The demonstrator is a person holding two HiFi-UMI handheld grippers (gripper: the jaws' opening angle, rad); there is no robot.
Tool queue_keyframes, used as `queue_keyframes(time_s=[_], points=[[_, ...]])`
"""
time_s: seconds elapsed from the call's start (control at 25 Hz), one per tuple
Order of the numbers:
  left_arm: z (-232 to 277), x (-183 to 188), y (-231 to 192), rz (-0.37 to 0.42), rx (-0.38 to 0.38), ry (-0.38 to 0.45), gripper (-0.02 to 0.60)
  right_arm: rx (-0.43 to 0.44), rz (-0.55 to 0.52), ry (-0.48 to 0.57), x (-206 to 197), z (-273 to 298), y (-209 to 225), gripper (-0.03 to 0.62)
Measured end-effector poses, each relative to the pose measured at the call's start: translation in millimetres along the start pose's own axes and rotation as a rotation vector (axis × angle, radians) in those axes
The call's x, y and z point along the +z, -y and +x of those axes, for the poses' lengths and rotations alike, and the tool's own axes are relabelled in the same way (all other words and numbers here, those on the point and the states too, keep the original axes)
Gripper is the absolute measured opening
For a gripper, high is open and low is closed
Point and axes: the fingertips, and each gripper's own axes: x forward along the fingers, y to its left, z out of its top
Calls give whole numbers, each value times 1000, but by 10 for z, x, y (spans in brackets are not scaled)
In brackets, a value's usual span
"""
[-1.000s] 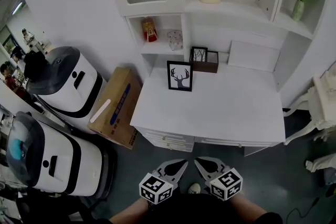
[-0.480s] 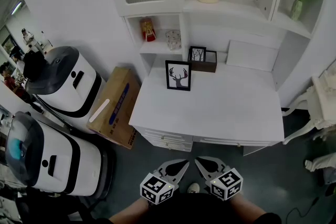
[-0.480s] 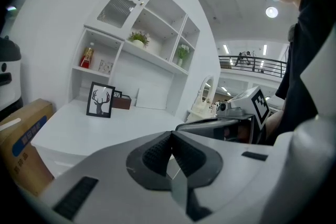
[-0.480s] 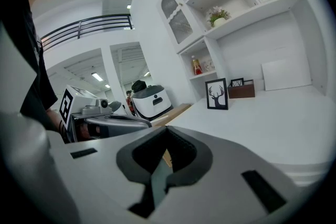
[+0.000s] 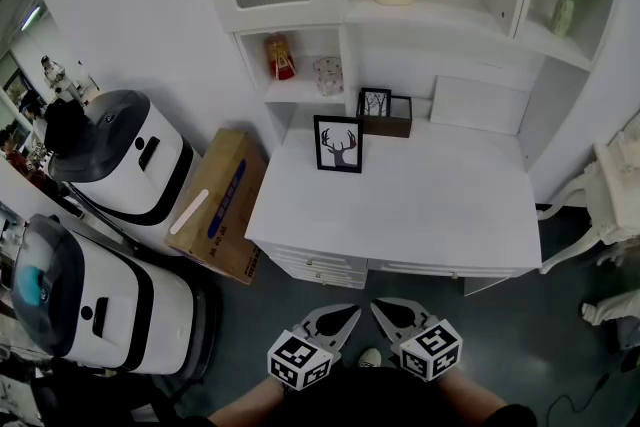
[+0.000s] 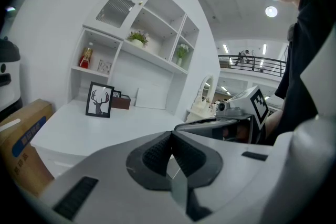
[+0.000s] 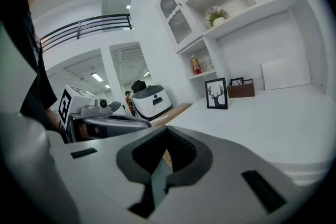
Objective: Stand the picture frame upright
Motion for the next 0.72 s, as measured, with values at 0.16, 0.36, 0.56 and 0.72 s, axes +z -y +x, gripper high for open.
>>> queue_keyframes(time_s=[0.16, 0.36, 0.56, 0.72], points=[[2, -5, 3, 1, -1, 0, 5, 0, 1, 0, -11, 2, -1, 3], [5, -11, 18, 0, -5, 0, 5, 4, -1, -2, -18, 4, -12, 3], [-20, -35, 19, -3, -5, -2, 5, 5, -2, -2, -30, 17, -38, 3], [-30, -35, 19, -3, -6, -2, 5, 5, -1, -4, -35, 18, -43, 3]])
